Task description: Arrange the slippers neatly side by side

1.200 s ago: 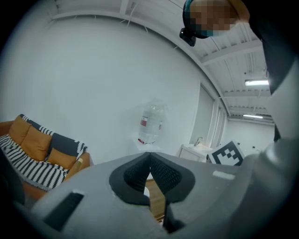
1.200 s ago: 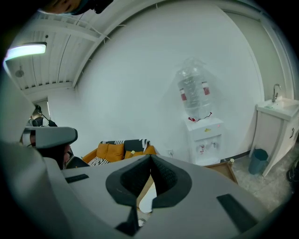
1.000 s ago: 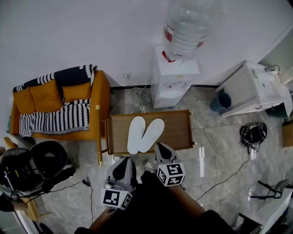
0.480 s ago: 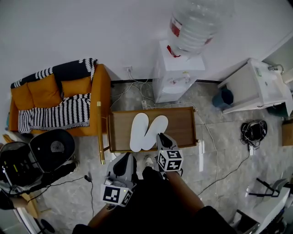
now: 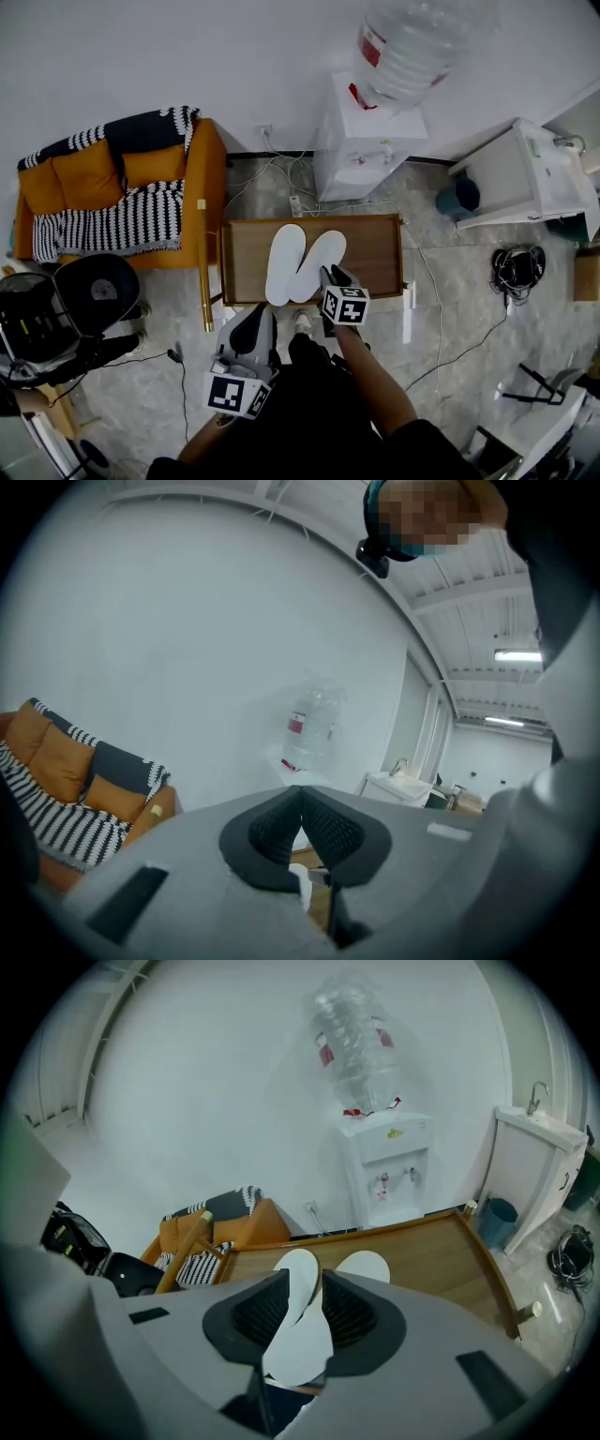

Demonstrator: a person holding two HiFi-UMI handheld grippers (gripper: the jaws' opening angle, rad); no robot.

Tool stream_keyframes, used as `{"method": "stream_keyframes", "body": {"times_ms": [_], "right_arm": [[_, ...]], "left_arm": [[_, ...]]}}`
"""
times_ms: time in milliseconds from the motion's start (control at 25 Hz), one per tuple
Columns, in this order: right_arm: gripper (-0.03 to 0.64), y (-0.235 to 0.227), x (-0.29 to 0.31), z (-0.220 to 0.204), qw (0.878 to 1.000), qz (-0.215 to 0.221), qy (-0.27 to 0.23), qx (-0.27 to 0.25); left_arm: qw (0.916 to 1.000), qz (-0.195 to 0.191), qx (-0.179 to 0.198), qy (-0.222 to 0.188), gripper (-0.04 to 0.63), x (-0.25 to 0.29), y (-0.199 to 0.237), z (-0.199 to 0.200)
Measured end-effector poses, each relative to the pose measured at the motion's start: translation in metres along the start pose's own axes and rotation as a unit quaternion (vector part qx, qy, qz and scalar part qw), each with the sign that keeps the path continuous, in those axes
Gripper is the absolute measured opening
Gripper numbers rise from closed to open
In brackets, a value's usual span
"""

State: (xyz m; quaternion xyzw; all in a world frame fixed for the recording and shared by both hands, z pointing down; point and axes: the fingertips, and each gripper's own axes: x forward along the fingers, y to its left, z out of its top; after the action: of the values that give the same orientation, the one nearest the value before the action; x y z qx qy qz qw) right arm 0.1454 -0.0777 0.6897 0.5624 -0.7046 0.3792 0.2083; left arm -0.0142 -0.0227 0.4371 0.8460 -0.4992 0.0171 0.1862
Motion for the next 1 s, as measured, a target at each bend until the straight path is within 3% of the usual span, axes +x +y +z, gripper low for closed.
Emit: {"method": "stream_keyframes", "body": {"times_ms": [520, 1000], "right_arm": [[0.104, -0.031, 0.059, -0.056, 0.995, -0.043, 0.087, 0.034], [0.094, -0.042, 0.086, -0.073, 0.991, -0.055, 0.116, 0.045]], "left_arm": [[0.9999, 0.013, -0.009, 0.004, 0.012, -0.011, 0.008, -0.008], [0.9997, 0.025, -0.007, 0.002, 0.012, -0.016, 0.023, -0.006]]}}
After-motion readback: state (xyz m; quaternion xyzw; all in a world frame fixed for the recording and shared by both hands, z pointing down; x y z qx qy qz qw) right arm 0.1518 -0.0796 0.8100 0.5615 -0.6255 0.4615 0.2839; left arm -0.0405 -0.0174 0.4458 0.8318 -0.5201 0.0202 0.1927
